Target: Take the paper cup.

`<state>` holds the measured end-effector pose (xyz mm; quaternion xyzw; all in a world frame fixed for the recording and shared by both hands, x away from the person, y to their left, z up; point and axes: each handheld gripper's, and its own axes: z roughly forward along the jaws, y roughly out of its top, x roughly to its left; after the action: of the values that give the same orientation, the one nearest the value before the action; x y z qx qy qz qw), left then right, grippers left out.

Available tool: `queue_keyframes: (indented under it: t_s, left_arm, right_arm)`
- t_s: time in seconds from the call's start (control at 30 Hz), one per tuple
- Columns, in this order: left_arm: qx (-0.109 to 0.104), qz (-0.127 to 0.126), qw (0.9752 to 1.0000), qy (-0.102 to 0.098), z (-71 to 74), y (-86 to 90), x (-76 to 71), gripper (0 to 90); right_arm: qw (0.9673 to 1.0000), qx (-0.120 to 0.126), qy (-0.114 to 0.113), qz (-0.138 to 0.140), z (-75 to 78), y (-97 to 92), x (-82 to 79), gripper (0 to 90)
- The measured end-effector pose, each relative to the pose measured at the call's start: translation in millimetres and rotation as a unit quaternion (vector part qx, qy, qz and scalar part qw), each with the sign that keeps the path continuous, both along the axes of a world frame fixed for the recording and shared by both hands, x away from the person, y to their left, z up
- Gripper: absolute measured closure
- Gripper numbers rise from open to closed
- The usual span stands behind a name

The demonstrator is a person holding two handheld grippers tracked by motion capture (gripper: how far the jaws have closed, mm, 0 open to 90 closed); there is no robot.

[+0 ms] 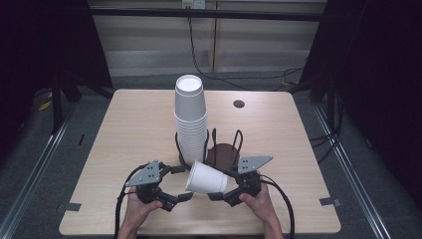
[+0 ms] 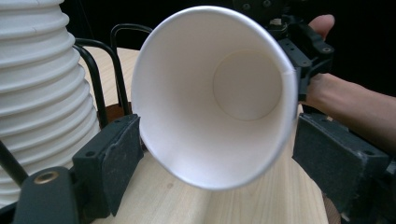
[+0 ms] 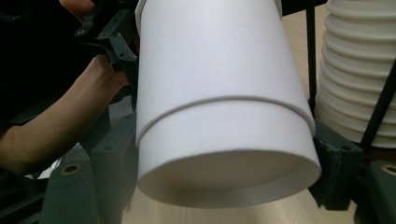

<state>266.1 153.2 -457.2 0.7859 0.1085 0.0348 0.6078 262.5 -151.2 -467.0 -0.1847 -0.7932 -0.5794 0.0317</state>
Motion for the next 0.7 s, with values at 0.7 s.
queue_keyframes:
  t_s: [0.7]
  left_arm:
    - [-0.014,-0.008,0.9998,0.013,0.1,-15.9,10.9,0.0]
  right_arm:
    - [0.9996,-0.024,-0.012,0.012,1.5,5.8,-2.5,24.2]
